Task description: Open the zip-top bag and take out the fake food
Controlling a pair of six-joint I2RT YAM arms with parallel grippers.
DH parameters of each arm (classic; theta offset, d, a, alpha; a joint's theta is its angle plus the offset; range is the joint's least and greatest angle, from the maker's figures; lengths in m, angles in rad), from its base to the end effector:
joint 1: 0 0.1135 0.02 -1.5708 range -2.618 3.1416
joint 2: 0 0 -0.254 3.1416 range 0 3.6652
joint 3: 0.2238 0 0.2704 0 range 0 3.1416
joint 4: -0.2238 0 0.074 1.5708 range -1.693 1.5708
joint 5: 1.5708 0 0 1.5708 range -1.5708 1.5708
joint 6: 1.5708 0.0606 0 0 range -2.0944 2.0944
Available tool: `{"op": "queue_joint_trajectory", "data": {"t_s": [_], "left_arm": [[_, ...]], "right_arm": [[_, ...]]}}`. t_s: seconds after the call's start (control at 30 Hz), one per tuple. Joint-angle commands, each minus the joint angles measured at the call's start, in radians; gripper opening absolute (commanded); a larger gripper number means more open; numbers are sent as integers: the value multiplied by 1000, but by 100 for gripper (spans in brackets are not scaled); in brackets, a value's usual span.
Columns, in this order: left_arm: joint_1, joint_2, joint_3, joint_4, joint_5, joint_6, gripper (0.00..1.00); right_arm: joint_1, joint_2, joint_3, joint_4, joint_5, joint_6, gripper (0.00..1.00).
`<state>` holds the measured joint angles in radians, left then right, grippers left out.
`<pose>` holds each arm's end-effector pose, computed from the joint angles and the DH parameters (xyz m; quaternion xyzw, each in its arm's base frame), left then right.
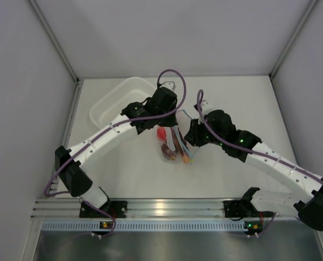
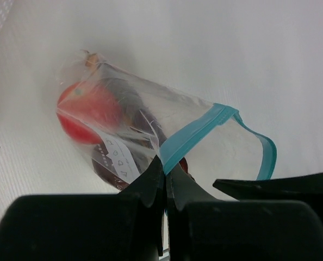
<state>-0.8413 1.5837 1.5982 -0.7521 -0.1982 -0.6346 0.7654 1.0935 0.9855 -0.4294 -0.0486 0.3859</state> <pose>0.2653 -0.2789 0.3416 0.0541 0.9093 -0.2040 0.3588 0.2053 0.2013 0.3015 -0.1757 0.8513 0.2866 0.4028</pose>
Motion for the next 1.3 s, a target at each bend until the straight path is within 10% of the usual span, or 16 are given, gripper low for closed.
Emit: {"op": "queue_joint_trajectory", "data": {"t_s": [0.0,1.27], "left_arm": [[-4,-40,-14,57,5,-13,0],[-4,-100,-202,118,-78,-92,0]], "right_arm": [[29,22,-42,131,142,74,23],[180,210,-283,297,352,261,51]]}}
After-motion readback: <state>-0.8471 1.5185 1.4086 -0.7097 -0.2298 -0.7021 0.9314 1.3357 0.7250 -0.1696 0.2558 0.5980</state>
